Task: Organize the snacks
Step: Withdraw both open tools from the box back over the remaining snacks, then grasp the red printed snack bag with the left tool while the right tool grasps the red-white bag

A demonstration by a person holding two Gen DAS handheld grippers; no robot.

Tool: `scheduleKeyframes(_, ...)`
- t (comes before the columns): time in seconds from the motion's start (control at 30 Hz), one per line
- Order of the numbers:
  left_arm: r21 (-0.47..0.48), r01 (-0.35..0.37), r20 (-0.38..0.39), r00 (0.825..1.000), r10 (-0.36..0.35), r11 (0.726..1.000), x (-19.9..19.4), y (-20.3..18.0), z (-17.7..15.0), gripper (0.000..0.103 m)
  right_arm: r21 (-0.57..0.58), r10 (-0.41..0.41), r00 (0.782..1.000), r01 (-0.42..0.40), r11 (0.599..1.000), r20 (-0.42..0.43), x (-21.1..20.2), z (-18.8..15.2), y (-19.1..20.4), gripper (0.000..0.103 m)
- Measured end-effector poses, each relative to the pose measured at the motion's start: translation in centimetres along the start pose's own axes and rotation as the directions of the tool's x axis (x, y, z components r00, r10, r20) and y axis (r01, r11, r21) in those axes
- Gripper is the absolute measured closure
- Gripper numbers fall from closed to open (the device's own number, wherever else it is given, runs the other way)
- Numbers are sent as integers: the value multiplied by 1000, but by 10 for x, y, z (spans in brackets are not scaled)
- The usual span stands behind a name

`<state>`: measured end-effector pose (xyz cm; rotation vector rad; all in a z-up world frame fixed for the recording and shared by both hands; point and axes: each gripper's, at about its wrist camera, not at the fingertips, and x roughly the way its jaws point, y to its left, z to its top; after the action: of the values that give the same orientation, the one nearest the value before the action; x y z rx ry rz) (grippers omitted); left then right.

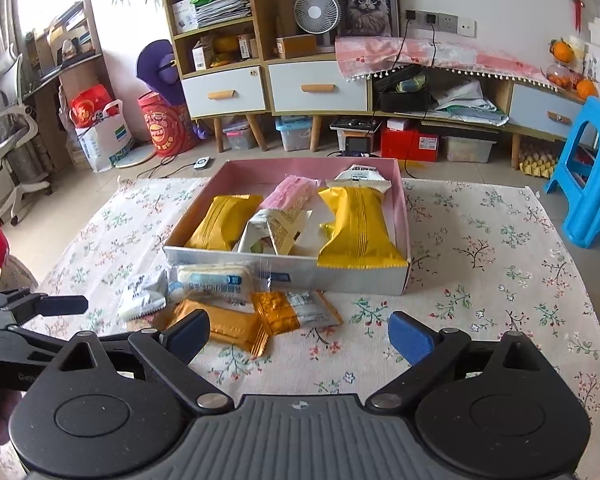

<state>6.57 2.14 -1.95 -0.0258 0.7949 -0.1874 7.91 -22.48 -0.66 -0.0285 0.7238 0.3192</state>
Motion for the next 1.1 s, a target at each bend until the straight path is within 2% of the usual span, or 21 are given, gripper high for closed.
scheduleKeyframes(0.2,17,1,-4,1000,-1,1000,2,0,-10,7,-41,0,1000,0,999,1,-4,-13,4,15)
scheduleKeyframes(0.37,20,33,13,999,-33,999,6,4,-24,7,-121,-17,1000,19,992,11,-1,-33,1,15)
scheduleKeyframes(0.47,42,52,28,998,-53,998,8,4,-31,7,-122,-15,1000,16,992,11,-3,-44,-7,15)
scheduleKeyframes(0.67,96,120,60,990,-126,988,10,-5,-38,7,-80,5,1000,-4,997,8,-11,-60,-25,15)
scheduleKeyframes(0.9,108,222,67,971,-230,969,9,-17,-41,7,-92,45,999,-46,995,-18,-14,-74,-24,15)
scheduleKeyframes(1.1,77,257,38,965,-260,963,17,-25,-42,7,-119,60,996,-68,991,-70,-8,-85,-17,15)
